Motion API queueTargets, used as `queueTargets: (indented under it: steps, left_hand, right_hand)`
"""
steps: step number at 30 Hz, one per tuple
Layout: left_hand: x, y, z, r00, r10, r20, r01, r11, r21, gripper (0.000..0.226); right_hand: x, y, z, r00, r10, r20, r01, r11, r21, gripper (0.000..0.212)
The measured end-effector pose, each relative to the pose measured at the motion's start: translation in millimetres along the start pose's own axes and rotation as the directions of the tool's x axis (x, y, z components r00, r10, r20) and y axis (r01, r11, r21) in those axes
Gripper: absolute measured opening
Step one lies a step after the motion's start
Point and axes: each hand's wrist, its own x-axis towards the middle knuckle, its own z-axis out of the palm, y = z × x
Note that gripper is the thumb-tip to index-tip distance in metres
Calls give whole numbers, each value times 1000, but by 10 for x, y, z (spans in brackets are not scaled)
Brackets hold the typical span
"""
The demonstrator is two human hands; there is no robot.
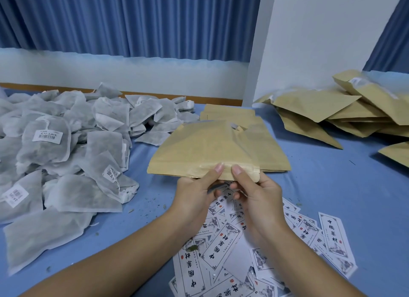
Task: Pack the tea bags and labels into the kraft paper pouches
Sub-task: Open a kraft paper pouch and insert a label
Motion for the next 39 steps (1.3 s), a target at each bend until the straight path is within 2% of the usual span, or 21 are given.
queueTargets:
  steps: [6,10,16,21,25,28,32,35,39]
  left_hand:
    - [-5,-41,48,998,61,-29,-60,998,35,33]
    - [5,-53,54,995,79,-68,-76,996,47,27]
    - [-5,-34,81,995,82,-49,-82,997,1,28]
    - [27,41,13,986,66,-153,-68,998,-4,25]
    - [16,18,22,991,64,-116,-60,998,32,29]
    - [-1,-6,27,995,60,-74,-54,996,75,19]
    - [-7,11,17,998,41,-56,-37,996,82,10]
    - [-20,0,36,996,47,-71,-42,996,76,13]
    - [-20,-22,42,995,51,-86,-42,994,102,15]
  right_hand:
    - [-3,12,12,1000,-21,-6,21,998,-56,13]
    - [7,-21,15,1000,-11,-16,10,998,-56,4]
    - [-24,-3,43,999,52,-10,-52,999,-15,13]
    - [15,-69,8,997,35,-62,-33,999,31,7]
    - [-10,-47,25,996,57,-71,-53,997,58,7]
    - [-19,-54,37,996,67,-56,-65,997,32,14]
    - [-19,-73,28,993,100,-60,-98,994,40,8]
    - [-33,-54,82,993,115,-41,-110,987,114,20]
    - [-37,-33,110,993,109,-35,-104,988,115,32]
